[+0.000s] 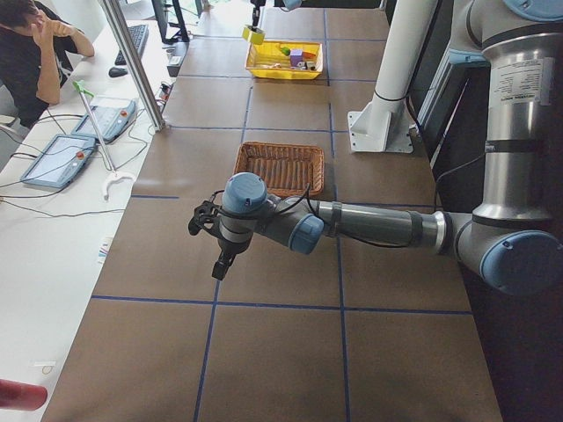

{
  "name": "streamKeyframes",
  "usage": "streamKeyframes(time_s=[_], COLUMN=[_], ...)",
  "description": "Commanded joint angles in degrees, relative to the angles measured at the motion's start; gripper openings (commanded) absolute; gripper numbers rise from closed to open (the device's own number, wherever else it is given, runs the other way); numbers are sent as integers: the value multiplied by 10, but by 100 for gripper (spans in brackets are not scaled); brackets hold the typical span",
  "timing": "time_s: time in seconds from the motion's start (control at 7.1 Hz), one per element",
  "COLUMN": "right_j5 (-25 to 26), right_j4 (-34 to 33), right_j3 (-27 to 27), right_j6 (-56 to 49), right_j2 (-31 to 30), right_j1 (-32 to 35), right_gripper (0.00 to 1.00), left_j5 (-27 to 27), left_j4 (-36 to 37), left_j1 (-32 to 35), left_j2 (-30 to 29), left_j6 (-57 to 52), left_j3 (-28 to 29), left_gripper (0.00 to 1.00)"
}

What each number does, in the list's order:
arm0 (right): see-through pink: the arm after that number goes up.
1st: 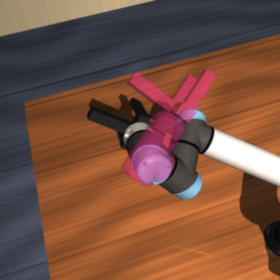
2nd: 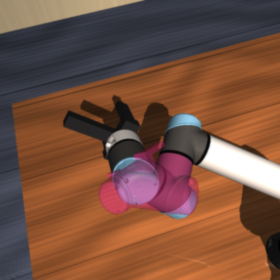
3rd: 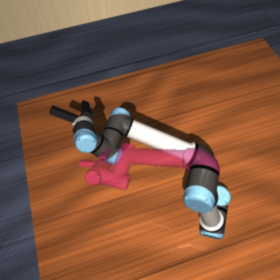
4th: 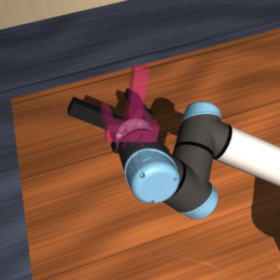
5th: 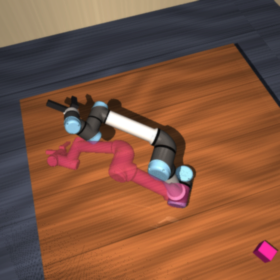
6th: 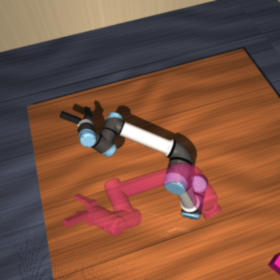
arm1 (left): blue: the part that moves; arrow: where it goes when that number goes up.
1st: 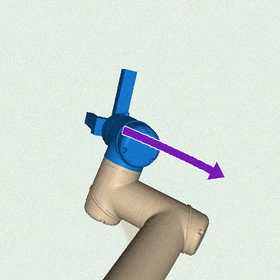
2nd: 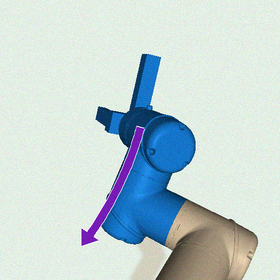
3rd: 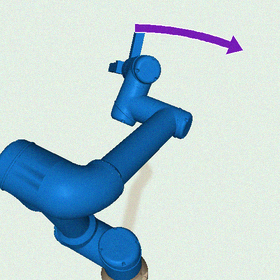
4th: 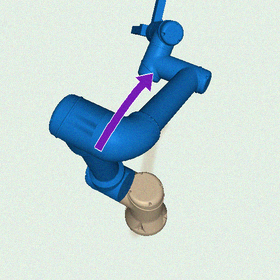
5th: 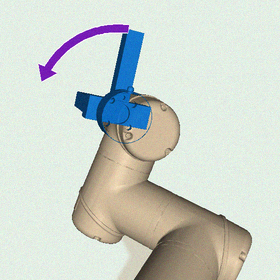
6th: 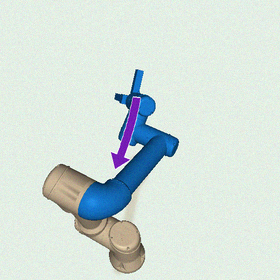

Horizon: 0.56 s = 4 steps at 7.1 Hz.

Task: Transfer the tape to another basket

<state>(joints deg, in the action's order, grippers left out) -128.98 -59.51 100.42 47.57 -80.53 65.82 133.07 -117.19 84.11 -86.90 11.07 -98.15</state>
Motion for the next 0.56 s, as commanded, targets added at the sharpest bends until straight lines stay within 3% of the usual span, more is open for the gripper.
streamKeyframes(time_s=[0.0,0.42], right_j5=[46,80], right_j4=[122,252], right_j3=[2,4], right_j6=[153,281], right_j2=[0,-1], right_j1=[-46,-102], right_gripper=[0,0], left_j5=[-9,-46], left_j4=[-138,-304], left_j1=[-60,-166], left_j2=[3,-4], left_j6=[156,447], left_j3=[-4,-18], left_gripper=[100,100])
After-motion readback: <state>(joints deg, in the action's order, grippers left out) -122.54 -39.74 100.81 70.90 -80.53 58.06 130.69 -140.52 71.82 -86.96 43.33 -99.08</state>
